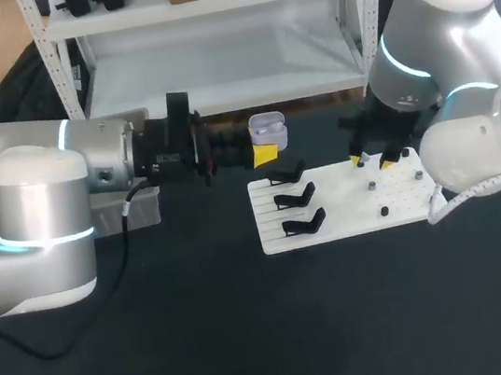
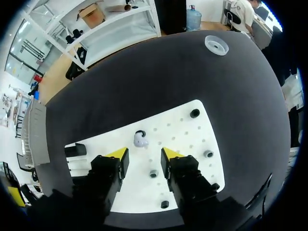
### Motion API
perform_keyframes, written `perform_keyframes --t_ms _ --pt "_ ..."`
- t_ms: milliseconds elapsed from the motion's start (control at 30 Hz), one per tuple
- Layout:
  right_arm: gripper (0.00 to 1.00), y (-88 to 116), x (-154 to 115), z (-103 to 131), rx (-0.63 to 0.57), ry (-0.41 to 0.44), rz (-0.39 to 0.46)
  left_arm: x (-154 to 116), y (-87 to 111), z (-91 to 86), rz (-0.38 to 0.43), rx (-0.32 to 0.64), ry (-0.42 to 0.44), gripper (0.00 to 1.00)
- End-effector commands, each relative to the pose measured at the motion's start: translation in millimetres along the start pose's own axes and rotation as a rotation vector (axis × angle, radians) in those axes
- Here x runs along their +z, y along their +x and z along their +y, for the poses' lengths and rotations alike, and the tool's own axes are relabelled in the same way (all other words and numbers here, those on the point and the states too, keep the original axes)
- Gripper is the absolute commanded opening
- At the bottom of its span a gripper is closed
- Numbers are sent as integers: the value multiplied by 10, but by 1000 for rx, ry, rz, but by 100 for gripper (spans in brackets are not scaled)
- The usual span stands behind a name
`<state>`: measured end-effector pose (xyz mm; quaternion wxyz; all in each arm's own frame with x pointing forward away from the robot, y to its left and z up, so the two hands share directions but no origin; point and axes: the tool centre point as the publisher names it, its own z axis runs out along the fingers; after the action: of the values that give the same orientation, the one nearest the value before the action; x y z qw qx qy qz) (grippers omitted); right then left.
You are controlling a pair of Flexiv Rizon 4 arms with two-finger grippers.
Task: Pick up each earbud case from the left stands, insert the matching earbuds, close the lid, and place the case in the box.
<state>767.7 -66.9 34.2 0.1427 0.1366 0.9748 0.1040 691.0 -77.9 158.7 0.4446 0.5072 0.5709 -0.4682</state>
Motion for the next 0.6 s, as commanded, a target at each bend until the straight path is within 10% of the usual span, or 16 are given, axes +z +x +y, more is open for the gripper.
perform_keyframes --t_ms 33,600 --pt "43 -83 70 5 2 -5 9 -2 4 5 -1 1 1 0" --pt "30 -69 152 37 26 -7 22 -2 4 5 -1 1 1 0"
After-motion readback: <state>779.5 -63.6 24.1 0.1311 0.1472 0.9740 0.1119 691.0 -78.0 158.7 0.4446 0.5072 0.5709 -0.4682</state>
